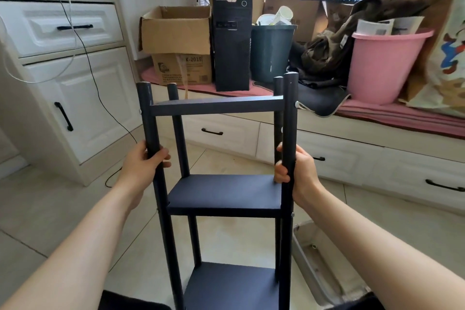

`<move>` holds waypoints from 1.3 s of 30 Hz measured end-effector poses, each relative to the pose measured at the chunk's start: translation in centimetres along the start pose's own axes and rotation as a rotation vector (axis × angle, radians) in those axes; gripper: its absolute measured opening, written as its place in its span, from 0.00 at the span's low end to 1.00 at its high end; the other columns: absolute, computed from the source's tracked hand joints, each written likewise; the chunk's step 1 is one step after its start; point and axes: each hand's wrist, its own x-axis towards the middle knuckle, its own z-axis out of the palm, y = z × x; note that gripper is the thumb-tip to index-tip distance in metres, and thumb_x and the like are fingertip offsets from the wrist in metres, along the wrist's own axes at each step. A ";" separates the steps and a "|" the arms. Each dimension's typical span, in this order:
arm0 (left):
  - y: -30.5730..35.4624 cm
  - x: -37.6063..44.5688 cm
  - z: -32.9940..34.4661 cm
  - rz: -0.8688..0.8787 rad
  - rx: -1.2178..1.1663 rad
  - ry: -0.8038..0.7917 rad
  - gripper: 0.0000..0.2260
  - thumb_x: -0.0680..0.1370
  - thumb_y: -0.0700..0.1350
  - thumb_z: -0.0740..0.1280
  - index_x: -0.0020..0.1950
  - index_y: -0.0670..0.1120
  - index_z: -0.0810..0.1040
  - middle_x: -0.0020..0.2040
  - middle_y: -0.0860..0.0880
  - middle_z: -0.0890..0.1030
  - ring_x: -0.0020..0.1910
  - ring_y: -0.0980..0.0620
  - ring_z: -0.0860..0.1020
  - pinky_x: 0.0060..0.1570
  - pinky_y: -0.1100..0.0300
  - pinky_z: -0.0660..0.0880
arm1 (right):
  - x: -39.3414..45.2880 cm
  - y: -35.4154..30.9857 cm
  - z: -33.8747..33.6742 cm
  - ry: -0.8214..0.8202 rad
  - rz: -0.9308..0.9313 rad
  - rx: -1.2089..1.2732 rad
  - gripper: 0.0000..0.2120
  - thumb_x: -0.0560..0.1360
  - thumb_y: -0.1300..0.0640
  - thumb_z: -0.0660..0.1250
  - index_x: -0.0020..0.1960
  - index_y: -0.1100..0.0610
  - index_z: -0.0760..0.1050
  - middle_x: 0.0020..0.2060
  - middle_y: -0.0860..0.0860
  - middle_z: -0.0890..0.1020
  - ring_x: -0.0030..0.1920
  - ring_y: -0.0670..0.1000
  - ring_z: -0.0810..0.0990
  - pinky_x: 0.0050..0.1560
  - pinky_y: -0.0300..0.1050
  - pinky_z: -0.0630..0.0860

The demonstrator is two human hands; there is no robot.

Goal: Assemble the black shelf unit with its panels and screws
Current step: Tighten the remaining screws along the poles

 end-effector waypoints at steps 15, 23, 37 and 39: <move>0.6 -1.8 0.8 0.226 -0.043 -0.227 0.04 0.79 0.47 0.68 0.49 0.56 0.75 0.34 0.50 0.75 0.34 0.51 0.75 0.42 0.49 0.72 | 1.5 -0.5 -2.3 0.245 -0.085 0.089 0.11 0.76 0.70 0.50 0.41 0.59 0.67 0.28 0.54 0.64 0.24 0.51 0.66 0.23 0.39 0.63; 1.9 -2.9 3.2 0.288 0.015 -0.151 0.05 0.81 0.46 0.67 0.49 0.53 0.72 0.31 0.51 0.75 0.32 0.53 0.75 0.37 0.58 0.73 | 1.7 -1.9 -3.8 0.417 -0.151 -0.141 0.06 0.81 0.60 0.60 0.47 0.58 0.74 0.34 0.56 0.81 0.34 0.52 0.81 0.33 0.45 0.80; 3.5 -3.9 6.5 0.289 -0.008 -0.170 0.05 0.82 0.47 0.67 0.49 0.55 0.72 0.30 0.52 0.73 0.30 0.53 0.72 0.38 0.51 0.73 | -2.5 -5.1 -3.3 0.465 -0.444 -0.407 0.10 0.80 0.58 0.65 0.42 0.51 0.79 0.33 0.46 0.80 0.33 0.40 0.77 0.41 0.43 0.80; 3.7 -4.0 6.8 0.295 -0.012 -0.176 0.05 0.82 0.49 0.66 0.48 0.53 0.71 0.30 0.53 0.72 0.30 0.54 0.72 0.36 0.53 0.72 | -3.8 -4.5 -1.4 0.307 -0.465 -0.462 0.10 0.79 0.61 0.67 0.42 0.52 0.82 0.32 0.45 0.81 0.32 0.40 0.77 0.36 0.38 0.77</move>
